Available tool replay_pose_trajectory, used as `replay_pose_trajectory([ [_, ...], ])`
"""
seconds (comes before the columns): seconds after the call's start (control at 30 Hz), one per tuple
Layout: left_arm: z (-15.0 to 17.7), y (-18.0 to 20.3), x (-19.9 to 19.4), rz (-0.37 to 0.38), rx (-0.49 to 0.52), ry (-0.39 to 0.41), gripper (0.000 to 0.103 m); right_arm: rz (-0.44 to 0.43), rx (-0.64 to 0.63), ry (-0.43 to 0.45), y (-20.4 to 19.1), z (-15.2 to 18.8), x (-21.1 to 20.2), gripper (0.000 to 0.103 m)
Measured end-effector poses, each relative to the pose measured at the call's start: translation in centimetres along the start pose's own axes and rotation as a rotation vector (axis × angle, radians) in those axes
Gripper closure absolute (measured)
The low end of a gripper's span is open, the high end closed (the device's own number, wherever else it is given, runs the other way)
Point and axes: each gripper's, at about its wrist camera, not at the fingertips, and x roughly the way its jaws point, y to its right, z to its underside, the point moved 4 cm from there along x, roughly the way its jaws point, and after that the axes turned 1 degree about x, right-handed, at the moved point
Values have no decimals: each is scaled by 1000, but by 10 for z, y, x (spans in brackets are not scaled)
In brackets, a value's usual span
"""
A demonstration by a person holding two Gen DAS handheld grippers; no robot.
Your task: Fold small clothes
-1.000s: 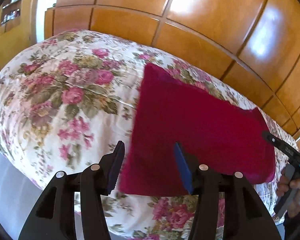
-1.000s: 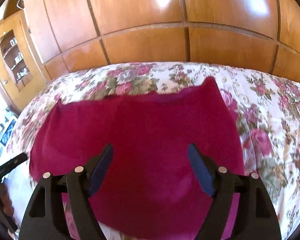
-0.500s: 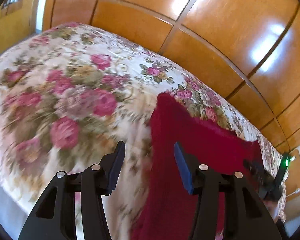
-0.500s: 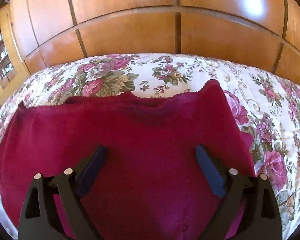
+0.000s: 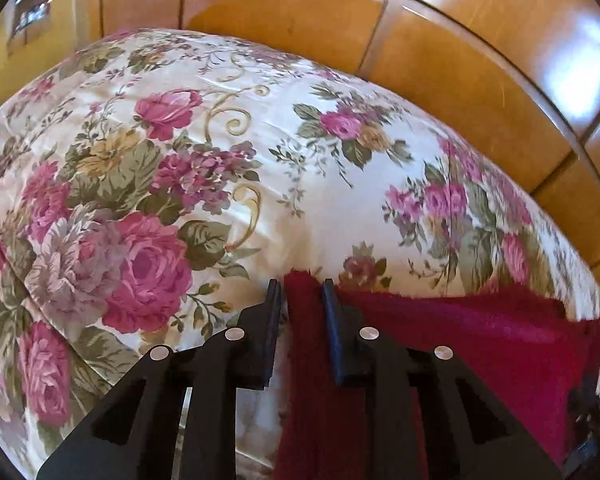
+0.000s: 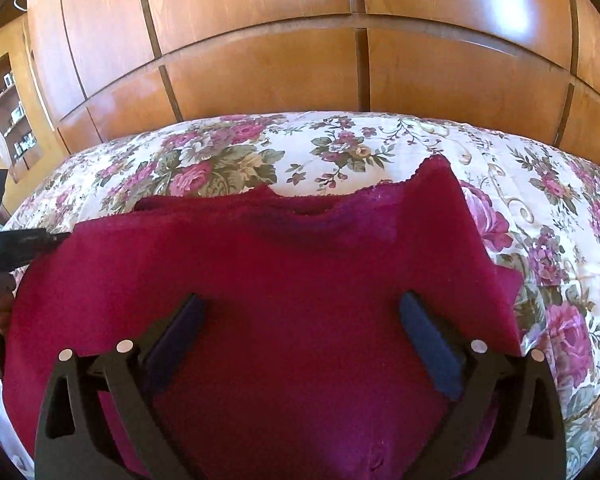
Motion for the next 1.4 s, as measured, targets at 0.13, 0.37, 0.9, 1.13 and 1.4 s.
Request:
replay_pose_trajectory([
  [0.13,4,7,-27,-50,50,58,81,-5,2,4,1,-1,0,2],
  [0.37,36,23,-92,-27,109,166,81,0,-3,12,0,1,0,2],
  [0.9,108,39,-147,-4,123,199,54,0,-2,16,-1,1,-2,2],
  [1.13,129,37,-150,-12,117,174,54,-2,-1,21,-1,1,-4,2],
  [1.4,147,39,-156,-14,144,162,54,13,-11,8,-3,2,-6,2],
])
